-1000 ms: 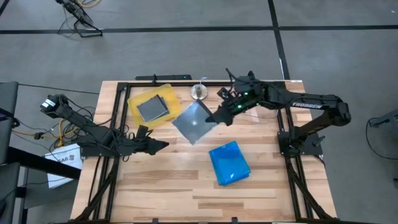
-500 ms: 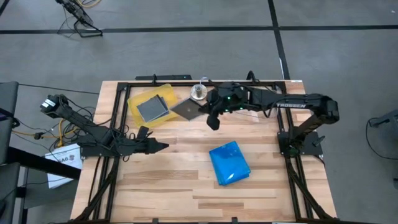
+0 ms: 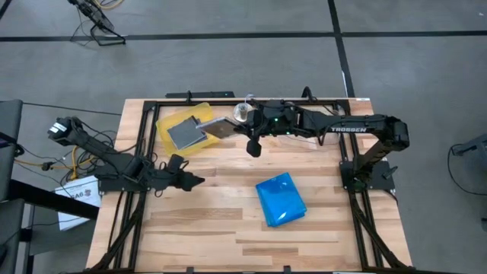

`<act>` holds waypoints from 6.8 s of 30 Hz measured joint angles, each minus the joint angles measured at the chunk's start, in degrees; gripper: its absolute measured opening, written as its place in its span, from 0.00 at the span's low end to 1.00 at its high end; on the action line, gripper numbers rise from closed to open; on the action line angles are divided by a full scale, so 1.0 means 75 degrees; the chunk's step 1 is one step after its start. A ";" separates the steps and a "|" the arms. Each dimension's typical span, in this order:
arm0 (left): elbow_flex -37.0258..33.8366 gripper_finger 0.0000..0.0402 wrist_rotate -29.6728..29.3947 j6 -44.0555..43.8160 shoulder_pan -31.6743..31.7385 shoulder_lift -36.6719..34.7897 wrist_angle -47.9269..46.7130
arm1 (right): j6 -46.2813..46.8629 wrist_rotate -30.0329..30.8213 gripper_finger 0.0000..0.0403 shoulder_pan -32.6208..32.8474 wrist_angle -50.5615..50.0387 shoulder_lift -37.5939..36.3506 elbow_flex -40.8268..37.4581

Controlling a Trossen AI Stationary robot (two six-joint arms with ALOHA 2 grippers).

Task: Pick & place jewel cases by type
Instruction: Put the black CD case into the yellow bin

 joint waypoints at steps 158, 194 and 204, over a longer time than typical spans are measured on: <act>-0.0003 0.60 0.2081 0.0321 -0.0811 0.0000 -0.1422 | 0.6520 -0.1881 0.02 -0.1723 -0.0928 0.5027 0.4470; -0.0003 0.60 0.1915 0.0432 -0.0793 -0.0003 -0.1474 | 0.7619 -0.2398 0.17 -0.1536 -0.0422 0.5927 0.4806; 0.0000 0.60 0.1874 0.0435 -0.0793 -0.0003 -0.1477 | 0.7616 -0.2401 0.34 -0.1534 -0.0457 0.5927 0.4806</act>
